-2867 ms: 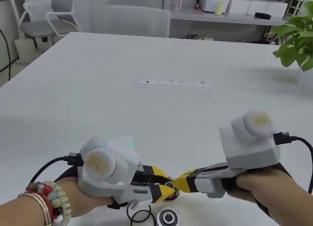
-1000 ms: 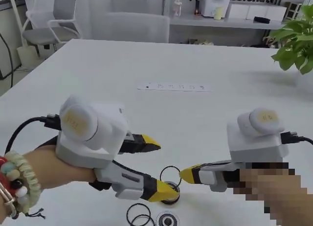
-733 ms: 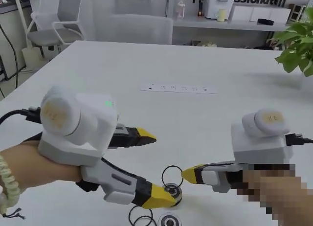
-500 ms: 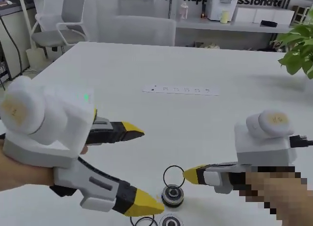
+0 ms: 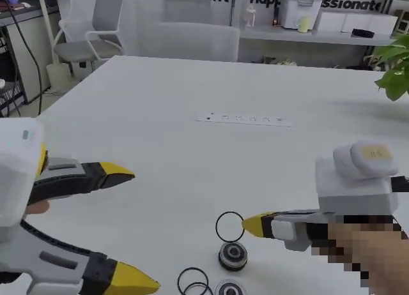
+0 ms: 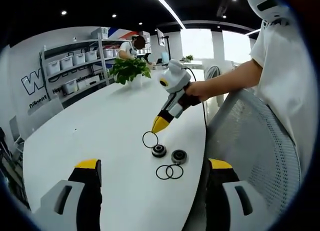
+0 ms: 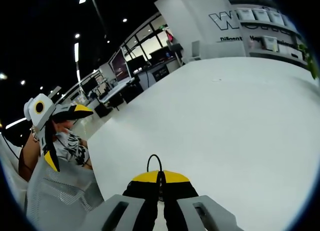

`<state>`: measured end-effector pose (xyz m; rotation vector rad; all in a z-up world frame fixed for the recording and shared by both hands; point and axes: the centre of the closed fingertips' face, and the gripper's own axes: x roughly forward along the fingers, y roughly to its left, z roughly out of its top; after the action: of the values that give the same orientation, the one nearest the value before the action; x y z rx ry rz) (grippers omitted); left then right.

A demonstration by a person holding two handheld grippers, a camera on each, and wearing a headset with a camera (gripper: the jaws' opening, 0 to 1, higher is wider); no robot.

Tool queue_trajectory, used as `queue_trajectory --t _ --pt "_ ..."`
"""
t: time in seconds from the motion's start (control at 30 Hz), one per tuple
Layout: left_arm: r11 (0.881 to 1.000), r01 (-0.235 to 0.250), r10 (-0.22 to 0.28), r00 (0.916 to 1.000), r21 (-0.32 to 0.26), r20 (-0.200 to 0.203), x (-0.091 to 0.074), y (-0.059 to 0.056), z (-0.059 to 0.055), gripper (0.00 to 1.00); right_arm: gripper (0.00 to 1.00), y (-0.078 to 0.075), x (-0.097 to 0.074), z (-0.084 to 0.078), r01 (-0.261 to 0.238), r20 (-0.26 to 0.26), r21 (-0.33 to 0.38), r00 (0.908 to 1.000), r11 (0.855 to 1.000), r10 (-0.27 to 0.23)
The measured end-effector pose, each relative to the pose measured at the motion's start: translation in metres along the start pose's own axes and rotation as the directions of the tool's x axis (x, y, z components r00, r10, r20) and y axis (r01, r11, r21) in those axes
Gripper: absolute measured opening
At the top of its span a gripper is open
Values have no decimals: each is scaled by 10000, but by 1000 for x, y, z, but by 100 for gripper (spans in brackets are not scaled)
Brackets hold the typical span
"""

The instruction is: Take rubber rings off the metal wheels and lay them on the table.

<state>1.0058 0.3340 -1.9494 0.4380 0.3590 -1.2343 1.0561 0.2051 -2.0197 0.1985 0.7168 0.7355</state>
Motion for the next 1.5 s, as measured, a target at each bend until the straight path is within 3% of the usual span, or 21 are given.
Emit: queue_trajectory --t 0.3,0.73,1.03,1.3,1.5 --pt "9936 -601 588 9981 -958 -158 -14 -4 -28 85 0 11 3 2 -286 2 -167 9996 9995 286" --pt "9783 -927 929 9956 -1854 -77 -14 -14 -46 85 0 27 5 5 -707 22 -383 9975 9968 708" --pt "9685 -1093 1121 9937 -2236 -1 -13 -16 -51 85 0 40 11 1 -1055 -208 -513 9943 9931 1046" --pt "9626 -948 1046 9942 -2537 254 -11 -18 -50 86 0 51 20 -13 -1387 -796 -748 9879 9875 1328" --pt "9605 -1168 1188 9929 -2525 -71 -10 -15 -57 87 0 56 26 -24 -1572 -1234 -881 9816 9836 1458"
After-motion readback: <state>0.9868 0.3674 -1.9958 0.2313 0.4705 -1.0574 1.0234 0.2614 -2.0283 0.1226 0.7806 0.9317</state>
